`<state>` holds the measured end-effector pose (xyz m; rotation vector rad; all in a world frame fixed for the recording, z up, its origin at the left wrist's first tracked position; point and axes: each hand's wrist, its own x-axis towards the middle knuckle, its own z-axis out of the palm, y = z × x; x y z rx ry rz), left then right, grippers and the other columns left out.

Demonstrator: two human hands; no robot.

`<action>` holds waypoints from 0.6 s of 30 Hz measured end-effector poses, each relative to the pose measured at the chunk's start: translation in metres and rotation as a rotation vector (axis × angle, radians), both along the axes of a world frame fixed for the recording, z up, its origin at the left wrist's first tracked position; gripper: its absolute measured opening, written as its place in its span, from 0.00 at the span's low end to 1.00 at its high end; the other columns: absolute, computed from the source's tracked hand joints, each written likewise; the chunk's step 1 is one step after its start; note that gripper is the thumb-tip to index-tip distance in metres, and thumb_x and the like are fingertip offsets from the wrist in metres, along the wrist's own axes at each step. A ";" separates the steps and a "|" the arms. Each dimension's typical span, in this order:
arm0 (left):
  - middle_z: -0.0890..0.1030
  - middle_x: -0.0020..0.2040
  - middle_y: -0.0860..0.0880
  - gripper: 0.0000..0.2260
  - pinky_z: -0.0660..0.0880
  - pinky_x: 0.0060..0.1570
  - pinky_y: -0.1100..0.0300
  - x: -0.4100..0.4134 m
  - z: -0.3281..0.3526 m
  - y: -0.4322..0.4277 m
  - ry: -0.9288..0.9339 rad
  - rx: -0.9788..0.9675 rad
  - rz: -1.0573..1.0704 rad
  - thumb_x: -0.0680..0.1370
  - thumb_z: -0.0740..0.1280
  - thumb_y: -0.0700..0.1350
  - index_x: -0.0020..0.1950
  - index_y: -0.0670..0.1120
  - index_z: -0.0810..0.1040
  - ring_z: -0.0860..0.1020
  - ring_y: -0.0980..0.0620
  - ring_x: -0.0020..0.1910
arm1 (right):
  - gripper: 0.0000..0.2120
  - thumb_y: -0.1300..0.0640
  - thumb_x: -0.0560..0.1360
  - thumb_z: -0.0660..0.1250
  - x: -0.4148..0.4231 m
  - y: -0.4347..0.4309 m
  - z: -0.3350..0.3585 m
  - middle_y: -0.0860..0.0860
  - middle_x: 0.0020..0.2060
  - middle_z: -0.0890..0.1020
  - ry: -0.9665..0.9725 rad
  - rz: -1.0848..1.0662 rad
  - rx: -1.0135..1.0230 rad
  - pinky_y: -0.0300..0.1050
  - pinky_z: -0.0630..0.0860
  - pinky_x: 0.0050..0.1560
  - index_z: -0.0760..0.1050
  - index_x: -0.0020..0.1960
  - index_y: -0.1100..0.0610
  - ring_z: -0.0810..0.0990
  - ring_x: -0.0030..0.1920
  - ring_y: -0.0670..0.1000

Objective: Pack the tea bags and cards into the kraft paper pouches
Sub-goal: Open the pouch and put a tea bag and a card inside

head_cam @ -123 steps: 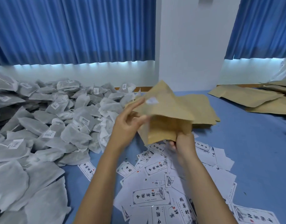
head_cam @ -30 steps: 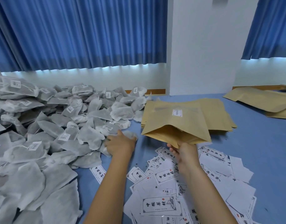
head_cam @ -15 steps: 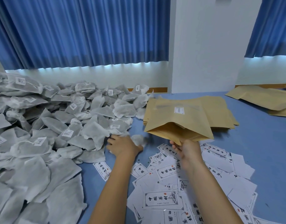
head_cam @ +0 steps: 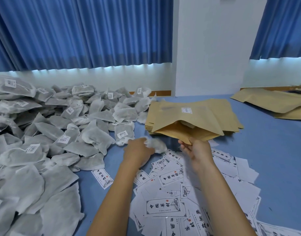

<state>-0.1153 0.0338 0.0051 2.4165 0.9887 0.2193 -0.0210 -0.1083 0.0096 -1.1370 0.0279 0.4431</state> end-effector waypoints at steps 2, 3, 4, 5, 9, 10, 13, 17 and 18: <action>0.81 0.50 0.49 0.09 0.74 0.47 0.59 -0.014 0.026 0.002 -0.158 -0.240 -0.140 0.74 0.68 0.49 0.54 0.52 0.79 0.78 0.52 0.46 | 0.08 0.66 0.81 0.57 0.003 -0.001 -0.001 0.59 0.41 0.82 -0.008 -0.003 -0.026 0.35 0.77 0.29 0.74 0.49 0.64 0.81 0.30 0.47; 0.82 0.45 0.52 0.06 0.74 0.42 0.62 -0.024 0.041 0.001 -0.176 -0.399 -0.255 0.72 0.70 0.48 0.49 0.54 0.80 0.79 0.54 0.42 | 0.07 0.66 0.80 0.57 0.003 -0.002 -0.002 0.59 0.42 0.82 -0.010 -0.007 -0.035 0.34 0.75 0.27 0.74 0.51 0.63 0.81 0.30 0.47; 0.82 0.41 0.54 0.05 0.74 0.38 0.65 -0.034 0.053 -0.002 -0.163 -0.527 -0.384 0.70 0.72 0.47 0.45 0.55 0.81 0.80 0.57 0.39 | 0.07 0.66 0.80 0.57 0.004 -0.003 -0.003 0.58 0.42 0.81 -0.013 -0.014 -0.038 0.34 0.74 0.25 0.74 0.50 0.62 0.81 0.29 0.47; 0.82 0.37 0.56 0.05 0.73 0.35 0.68 -0.042 0.064 -0.008 -0.156 -0.595 -0.500 0.67 0.72 0.48 0.41 0.56 0.81 0.80 0.60 0.36 | 0.08 0.67 0.80 0.57 0.005 -0.004 -0.003 0.57 0.39 0.81 -0.019 -0.022 -0.040 0.34 0.74 0.24 0.74 0.47 0.61 0.80 0.28 0.46; 0.81 0.35 0.61 0.07 0.71 0.35 0.73 -0.035 0.084 -0.044 -0.316 -0.535 -0.572 0.66 0.72 0.48 0.38 0.60 0.81 0.78 0.65 0.35 | 0.09 0.70 0.77 0.59 0.004 -0.006 -0.002 0.56 0.37 0.79 -0.091 -0.013 -0.097 0.40 0.76 0.33 0.75 0.44 0.61 0.79 0.29 0.47; 0.80 0.34 0.61 0.07 0.70 0.34 0.74 -0.026 0.084 -0.055 -0.365 -0.454 -0.517 0.68 0.72 0.46 0.37 0.60 0.81 0.77 0.65 0.34 | 0.10 0.70 0.77 0.59 0.002 -0.005 -0.003 0.56 0.38 0.79 -0.100 -0.004 -0.085 0.41 0.76 0.34 0.75 0.43 0.60 0.78 0.32 0.48; 0.75 0.32 0.56 0.04 0.68 0.29 0.65 0.006 0.081 -0.086 -0.218 -0.123 -0.395 0.70 0.70 0.48 0.37 0.49 0.78 0.73 0.58 0.34 | 0.11 0.70 0.77 0.58 -0.007 -0.004 -0.005 0.54 0.41 0.78 -0.022 0.013 0.073 0.40 0.75 0.38 0.74 0.47 0.55 0.75 0.38 0.48; 0.74 0.58 0.43 0.16 0.72 0.51 0.54 0.044 0.068 -0.104 0.025 0.121 -0.217 0.75 0.65 0.51 0.59 0.46 0.74 0.70 0.42 0.58 | 0.12 0.67 0.78 0.58 -0.007 -0.007 -0.005 0.48 0.29 0.77 0.080 0.032 0.110 0.35 0.72 0.28 0.72 0.42 0.53 0.73 0.29 0.43; 0.70 0.63 0.42 0.20 0.71 0.55 0.52 0.049 0.065 -0.106 0.065 0.184 -0.172 0.76 0.65 0.52 0.65 0.47 0.72 0.66 0.41 0.62 | 0.14 0.69 0.77 0.58 -0.006 -0.007 -0.004 0.46 0.23 0.75 0.081 0.037 0.084 0.32 0.68 0.23 0.72 0.39 0.53 0.71 0.23 0.41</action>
